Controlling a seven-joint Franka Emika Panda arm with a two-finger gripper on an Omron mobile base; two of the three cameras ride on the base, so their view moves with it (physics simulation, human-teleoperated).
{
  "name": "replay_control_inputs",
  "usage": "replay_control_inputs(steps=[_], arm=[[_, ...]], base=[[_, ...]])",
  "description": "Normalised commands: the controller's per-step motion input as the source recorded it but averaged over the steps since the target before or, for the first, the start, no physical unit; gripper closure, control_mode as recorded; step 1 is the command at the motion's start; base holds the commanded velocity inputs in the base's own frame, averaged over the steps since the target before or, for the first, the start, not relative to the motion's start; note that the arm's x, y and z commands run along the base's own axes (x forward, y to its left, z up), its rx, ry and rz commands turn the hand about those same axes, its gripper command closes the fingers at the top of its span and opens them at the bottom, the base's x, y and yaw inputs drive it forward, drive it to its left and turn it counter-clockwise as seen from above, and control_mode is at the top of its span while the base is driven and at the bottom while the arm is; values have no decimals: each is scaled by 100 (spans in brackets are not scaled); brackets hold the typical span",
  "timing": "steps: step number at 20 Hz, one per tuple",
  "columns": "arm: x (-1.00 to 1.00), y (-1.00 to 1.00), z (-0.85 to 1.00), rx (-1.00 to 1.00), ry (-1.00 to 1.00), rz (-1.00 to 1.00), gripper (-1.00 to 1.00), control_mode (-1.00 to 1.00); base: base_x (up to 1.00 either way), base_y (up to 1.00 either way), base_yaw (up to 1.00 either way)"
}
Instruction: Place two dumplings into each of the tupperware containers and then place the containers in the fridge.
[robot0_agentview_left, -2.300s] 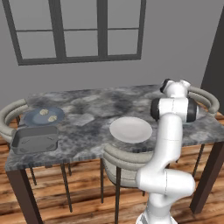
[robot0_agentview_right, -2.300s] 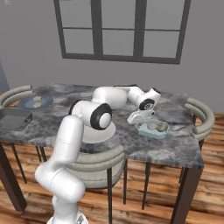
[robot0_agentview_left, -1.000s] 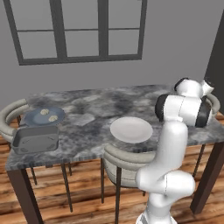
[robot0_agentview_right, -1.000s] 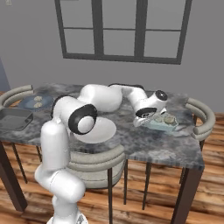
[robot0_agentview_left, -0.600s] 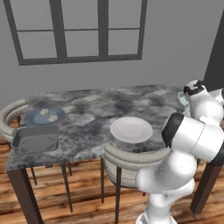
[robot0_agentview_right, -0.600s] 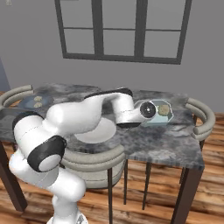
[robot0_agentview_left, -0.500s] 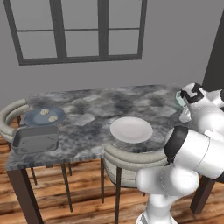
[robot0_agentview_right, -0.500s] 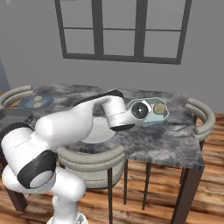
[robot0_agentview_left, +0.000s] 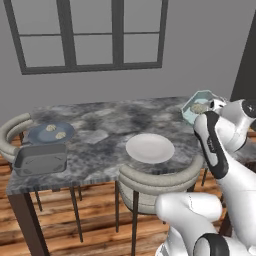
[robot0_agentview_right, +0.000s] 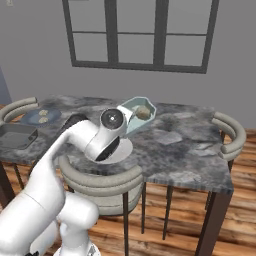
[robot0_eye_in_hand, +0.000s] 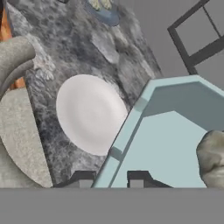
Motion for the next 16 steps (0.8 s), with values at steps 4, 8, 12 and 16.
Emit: replay_control_inputs(steps=[4, 8, 12, 16], arm=[[-56, 54, -2, -18, 17, 46, 100, -100], [-34, 35, 0, -20, 14, 49, 100, -100], [-29, 43, -21, -31, 23, 36, 100, -100], [-31, 17, -46, -18, 28, 28, 100, -100]], base=[[0, 0, 0], [0, 0, 0], [0, 0, 0], [0, 0, 0]])
